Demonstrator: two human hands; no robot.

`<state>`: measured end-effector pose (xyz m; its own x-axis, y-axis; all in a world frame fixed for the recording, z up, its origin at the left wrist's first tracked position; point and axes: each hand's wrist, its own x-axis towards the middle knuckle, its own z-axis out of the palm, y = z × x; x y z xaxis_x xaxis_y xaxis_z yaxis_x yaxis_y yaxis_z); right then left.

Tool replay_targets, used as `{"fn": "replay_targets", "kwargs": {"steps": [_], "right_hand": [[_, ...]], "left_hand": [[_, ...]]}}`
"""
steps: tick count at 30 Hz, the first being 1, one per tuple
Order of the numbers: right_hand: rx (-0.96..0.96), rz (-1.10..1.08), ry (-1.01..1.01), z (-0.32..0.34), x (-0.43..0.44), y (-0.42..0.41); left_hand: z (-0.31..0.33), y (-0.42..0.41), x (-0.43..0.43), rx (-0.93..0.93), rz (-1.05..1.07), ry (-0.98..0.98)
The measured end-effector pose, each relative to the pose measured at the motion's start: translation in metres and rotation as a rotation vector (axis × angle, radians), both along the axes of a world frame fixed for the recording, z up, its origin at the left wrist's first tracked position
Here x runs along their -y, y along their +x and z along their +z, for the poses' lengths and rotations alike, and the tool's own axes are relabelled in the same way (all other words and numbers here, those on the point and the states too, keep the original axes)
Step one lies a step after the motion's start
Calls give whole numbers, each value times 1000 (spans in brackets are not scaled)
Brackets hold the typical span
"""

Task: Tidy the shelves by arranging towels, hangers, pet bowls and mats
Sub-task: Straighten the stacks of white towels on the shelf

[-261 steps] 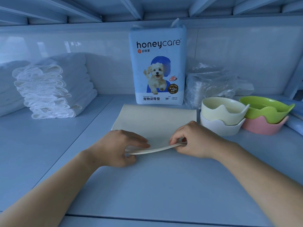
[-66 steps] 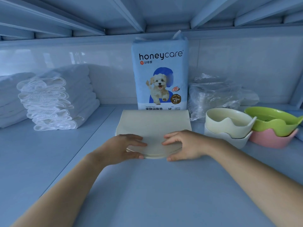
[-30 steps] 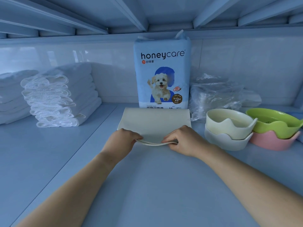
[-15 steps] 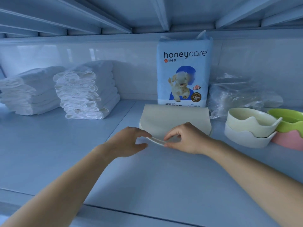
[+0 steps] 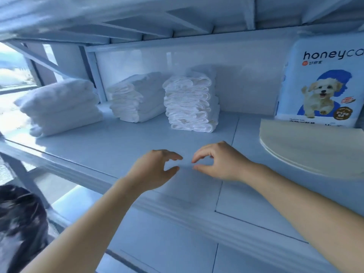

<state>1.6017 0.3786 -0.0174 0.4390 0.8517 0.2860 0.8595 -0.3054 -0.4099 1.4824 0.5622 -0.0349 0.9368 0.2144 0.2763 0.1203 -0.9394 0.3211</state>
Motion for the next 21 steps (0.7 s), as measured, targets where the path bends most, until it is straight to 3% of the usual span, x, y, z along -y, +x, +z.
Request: {"fn": "replay_targets", "kwargs": {"steps": [5, 12, 21], "right_hand": [[21, 83, 36, -5, -85, -40], [29, 158, 8, -15, -165, -70], [98, 263, -54, -26, -260, -62]], "left_hand": [[-6, -53, -67, 104, 132, 29], [-10, -109, -136, 86, 242, 79], [-24, -112, -213, 34, 343, 130]]}}
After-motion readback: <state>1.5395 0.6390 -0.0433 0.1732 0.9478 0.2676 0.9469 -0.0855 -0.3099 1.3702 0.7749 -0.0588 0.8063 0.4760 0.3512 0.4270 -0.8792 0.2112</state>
